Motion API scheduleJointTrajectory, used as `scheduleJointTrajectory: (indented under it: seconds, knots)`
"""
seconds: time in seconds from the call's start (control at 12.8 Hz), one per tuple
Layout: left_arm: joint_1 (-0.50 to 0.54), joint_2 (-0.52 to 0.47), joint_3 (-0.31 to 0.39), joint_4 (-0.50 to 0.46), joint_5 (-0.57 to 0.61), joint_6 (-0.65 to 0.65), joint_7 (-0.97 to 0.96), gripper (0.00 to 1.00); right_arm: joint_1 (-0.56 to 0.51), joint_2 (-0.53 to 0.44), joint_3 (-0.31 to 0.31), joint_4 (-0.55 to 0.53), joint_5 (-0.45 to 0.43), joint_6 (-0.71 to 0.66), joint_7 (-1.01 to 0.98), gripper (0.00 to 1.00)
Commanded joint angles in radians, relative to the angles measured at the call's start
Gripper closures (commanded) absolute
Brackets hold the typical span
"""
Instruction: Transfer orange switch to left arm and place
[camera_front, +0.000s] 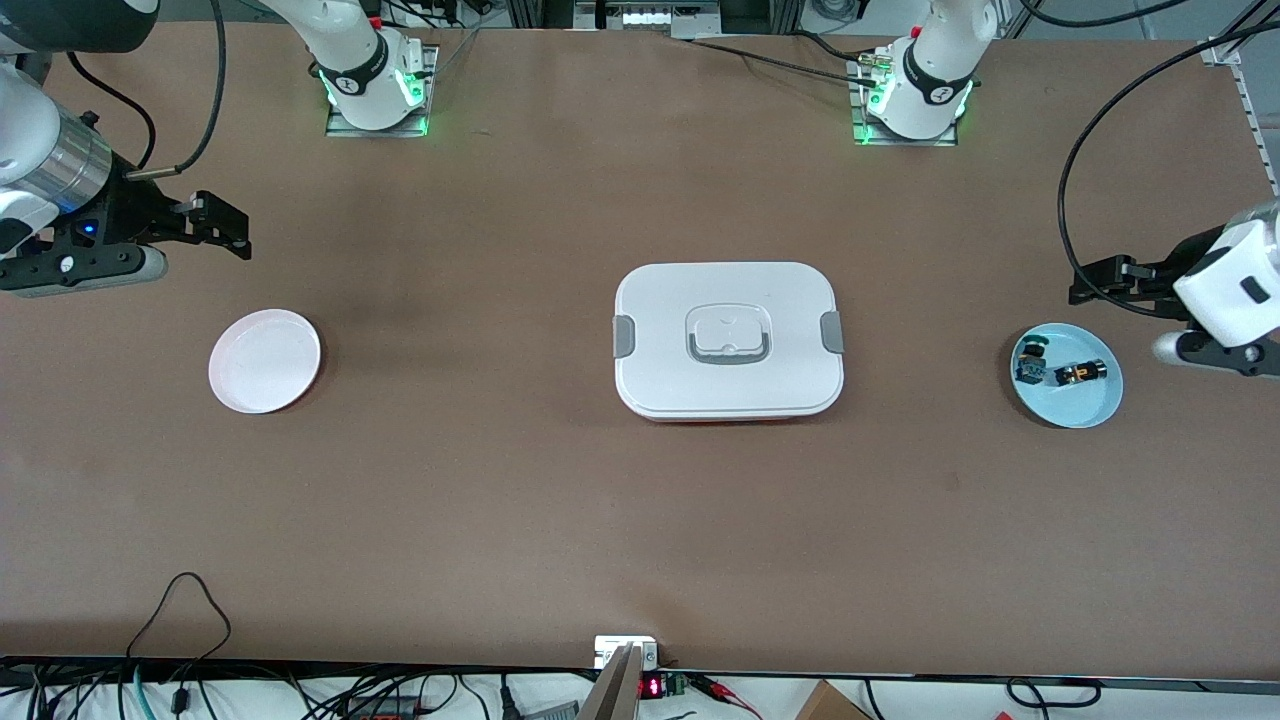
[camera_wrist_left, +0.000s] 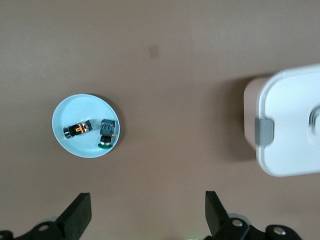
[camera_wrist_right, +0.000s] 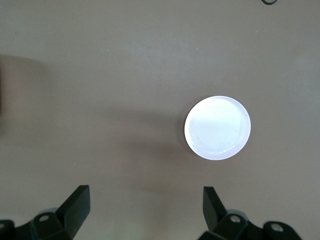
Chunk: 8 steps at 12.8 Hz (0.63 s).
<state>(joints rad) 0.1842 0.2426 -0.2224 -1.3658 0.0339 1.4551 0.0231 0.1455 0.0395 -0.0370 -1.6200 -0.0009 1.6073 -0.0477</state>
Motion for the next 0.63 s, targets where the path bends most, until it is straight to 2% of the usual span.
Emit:
scheduleJointTrajectory:
  seconds: [0.0,0.08,0.23,0.55]
  knots:
    - [-0.143,-0.190,0.150,-0.231,-0.032,0.141,-0.094,0.00,-0.004,-0.007,0.000,0.009,0.016,-0.018,0.002,0.00]
    - [-0.179,-0.245,0.169,-0.298,-0.031,0.206,-0.092,0.00,-0.004,-0.007,0.000,0.009,0.016,-0.018,0.002,0.00]
    - [-0.276,-0.345,0.260,-0.424,-0.023,0.284,-0.086,0.00,-0.004,-0.007,0.000,0.009,0.016,-0.018,0.002,0.00]
    - [-0.261,-0.329,0.268,-0.418,-0.019,0.249,-0.086,0.00,-0.004,-0.007,0.000,0.009,0.016,-0.020,0.003,0.00]
